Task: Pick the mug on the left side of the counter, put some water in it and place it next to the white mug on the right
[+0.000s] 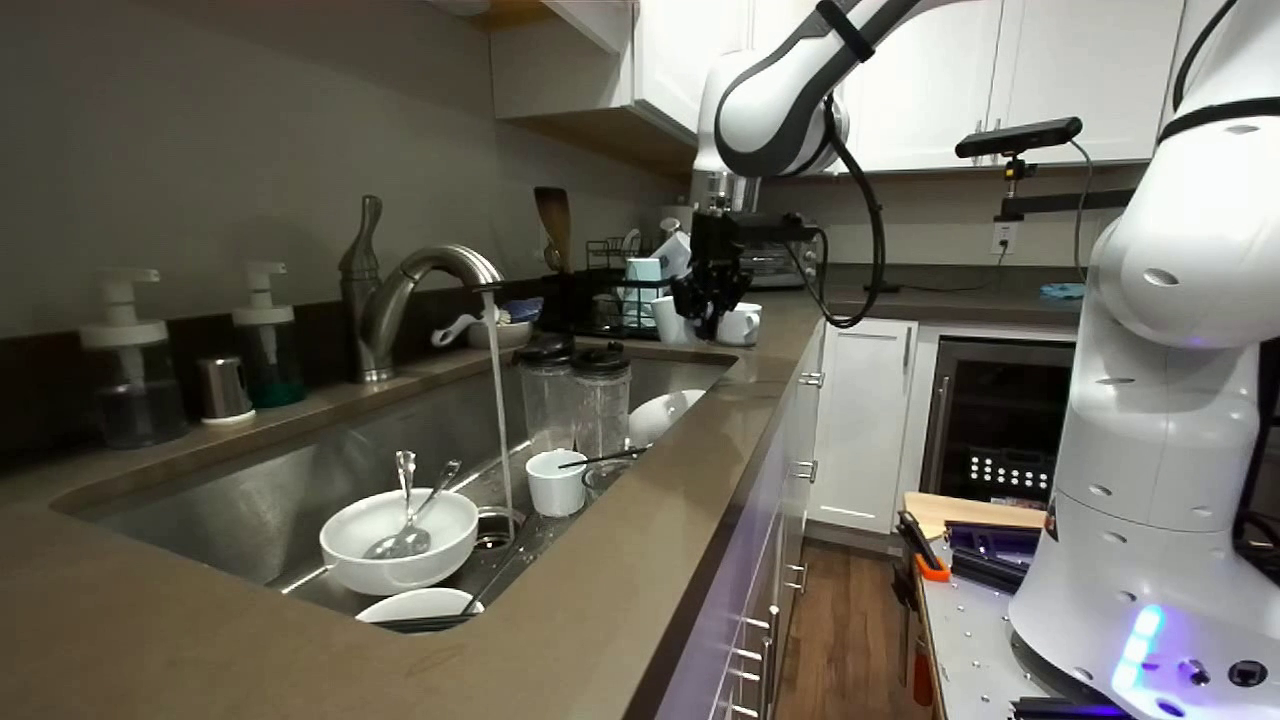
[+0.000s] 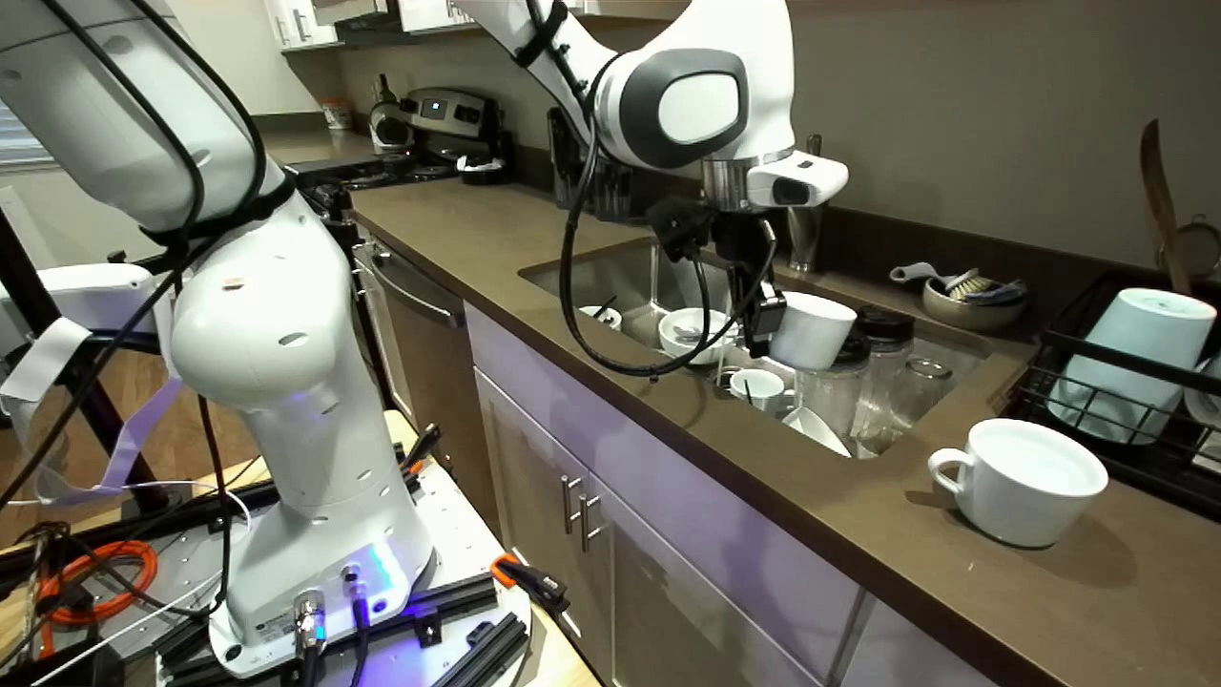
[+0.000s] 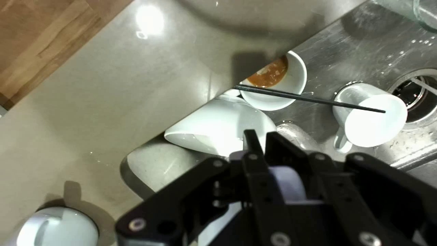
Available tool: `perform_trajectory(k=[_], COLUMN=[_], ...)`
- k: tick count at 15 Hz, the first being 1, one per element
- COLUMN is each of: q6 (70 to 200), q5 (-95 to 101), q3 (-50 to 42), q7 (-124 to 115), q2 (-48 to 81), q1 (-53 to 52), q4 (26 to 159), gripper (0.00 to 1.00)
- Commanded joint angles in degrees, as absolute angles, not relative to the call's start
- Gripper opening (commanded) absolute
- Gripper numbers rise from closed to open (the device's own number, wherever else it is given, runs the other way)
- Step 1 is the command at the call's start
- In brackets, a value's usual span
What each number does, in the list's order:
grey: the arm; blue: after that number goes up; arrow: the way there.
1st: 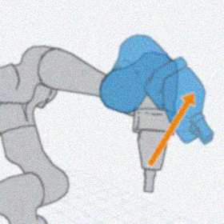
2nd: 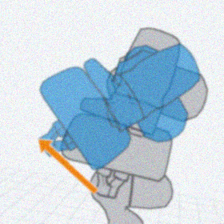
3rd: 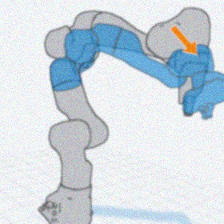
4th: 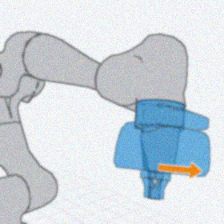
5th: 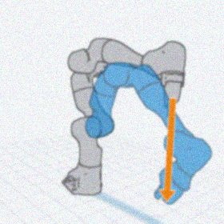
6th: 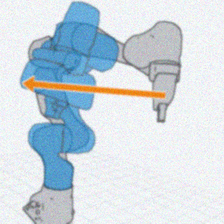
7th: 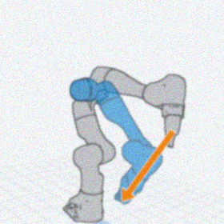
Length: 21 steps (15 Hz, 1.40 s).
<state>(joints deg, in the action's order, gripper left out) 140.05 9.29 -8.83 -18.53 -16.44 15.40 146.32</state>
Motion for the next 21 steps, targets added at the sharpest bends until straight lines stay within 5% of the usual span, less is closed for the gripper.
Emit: perform_trajectory(k=[1,4,5,21], q6=[140.05,140.14,140.14,139.24], q5=[8.95,8.83,8.83,11.43], q3=[-8.53,-8.34,-8.32,-11.81], q7=[-18.35,-18.35,-18.35,-22.48], q2=[-16.55,-16.84,-16.88,-13.9], q1=[15.9,15.8,15.8,22.21], q4=[146.26,146.26,146.26,144.09], gripper=[0.14,0.14,0.04,0.04])
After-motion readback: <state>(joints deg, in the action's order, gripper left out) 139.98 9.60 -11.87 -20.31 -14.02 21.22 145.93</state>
